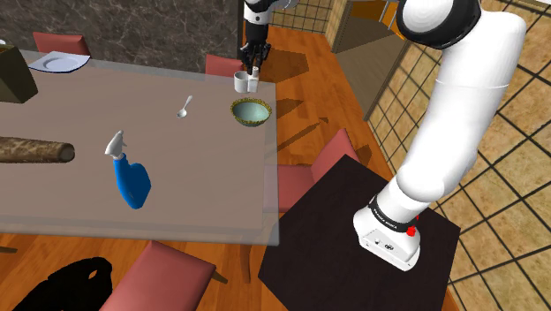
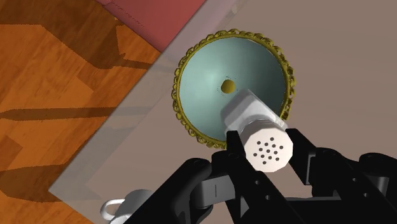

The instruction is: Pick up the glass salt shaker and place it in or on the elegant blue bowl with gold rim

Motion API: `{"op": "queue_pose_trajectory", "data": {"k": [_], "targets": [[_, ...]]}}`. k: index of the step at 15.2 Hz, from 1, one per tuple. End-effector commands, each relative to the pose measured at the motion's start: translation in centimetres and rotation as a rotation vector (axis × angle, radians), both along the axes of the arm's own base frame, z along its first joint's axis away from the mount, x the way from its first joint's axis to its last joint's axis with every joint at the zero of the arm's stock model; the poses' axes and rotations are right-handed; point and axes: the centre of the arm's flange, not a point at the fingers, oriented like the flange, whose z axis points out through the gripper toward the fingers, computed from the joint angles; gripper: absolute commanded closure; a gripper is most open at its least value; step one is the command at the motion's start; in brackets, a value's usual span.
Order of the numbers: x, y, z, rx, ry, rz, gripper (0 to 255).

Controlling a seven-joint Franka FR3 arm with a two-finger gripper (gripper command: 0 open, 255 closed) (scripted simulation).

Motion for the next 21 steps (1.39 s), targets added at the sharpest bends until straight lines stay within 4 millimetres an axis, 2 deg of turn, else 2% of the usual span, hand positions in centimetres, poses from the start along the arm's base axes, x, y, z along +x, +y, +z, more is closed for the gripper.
{"op": "queue_pose_trajectory", "data": {"k": [1, 14, 21], "targets": [[0.0, 0.0, -1.1, 0.000, 0.000, 0.000, 255], [0.0, 0.0, -8.3, 0.000, 0.000, 0.000, 255], [0.0, 0.0, -8.3, 0.000, 0.000, 0.000, 255]]}}
